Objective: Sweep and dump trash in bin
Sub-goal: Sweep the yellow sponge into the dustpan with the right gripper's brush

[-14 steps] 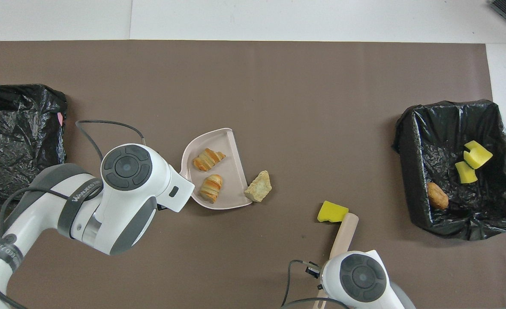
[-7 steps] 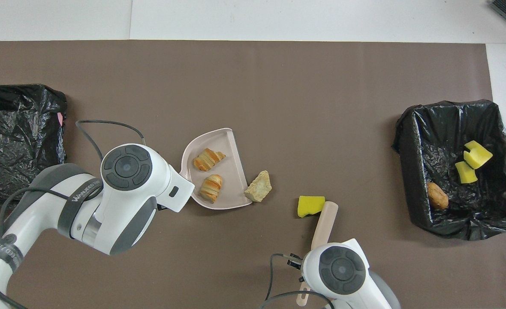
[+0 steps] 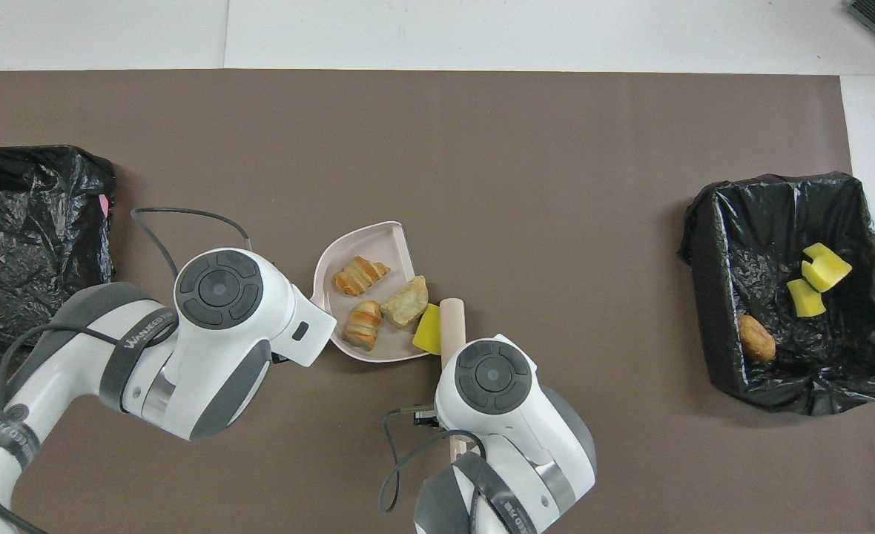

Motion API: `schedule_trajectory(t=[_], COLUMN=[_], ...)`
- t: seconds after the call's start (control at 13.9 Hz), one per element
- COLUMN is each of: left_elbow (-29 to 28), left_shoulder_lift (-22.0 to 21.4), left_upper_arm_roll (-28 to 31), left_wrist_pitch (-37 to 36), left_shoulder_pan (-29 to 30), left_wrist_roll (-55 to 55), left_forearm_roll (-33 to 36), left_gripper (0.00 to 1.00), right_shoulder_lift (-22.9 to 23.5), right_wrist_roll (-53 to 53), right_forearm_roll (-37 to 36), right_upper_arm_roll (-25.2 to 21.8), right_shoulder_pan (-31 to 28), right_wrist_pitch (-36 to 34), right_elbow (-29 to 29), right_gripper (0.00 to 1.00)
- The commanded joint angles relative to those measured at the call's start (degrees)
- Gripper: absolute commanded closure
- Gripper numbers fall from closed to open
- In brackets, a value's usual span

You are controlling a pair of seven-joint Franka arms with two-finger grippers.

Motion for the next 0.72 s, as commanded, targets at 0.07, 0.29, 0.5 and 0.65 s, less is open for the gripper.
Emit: schedule_trajectory(t=[0.07,0.29,0.5,0.65], left_elbow=[-1.1,-0.7,-0.7,-0.6], left_shoulder_lift=[-1.7,-1.1,-1.0,-1.0], left_upper_arm_roll=[-0.1,0.2,0.2,0.2], left_wrist_pitch=[-0.2,0.9,2.6,4.4], left_shoulder_pan=[0.6,1.9,3.8,4.2], left_wrist_roll=[-0.1,0.2,0.3,0.3], left_forearm_roll=[-1.3,-6.9,-11.7,-13.0], left_gripper=[1.0,1.0,1.0,1.0], right_shoulder_lift=[3.7,0.1,-3.7,-6.0], right_wrist_roll=[-2.0,-1.7,-1.7,-1.7], right_forearm_roll=[5.2,3.5,-2.8,-6.5], right_upper_arm_roll=[0.3,-0.7,-0.5,-0.6], right_shoulder_pan=[-0.2,-2.1,-6.2,-7.6], right_wrist_pitch=[-1.0,-9.6,-16.3,-18.4], right_elbow=[7.0,6.2,6.0,6.2], right_gripper=[1.0,1.0,1.0,1.0])
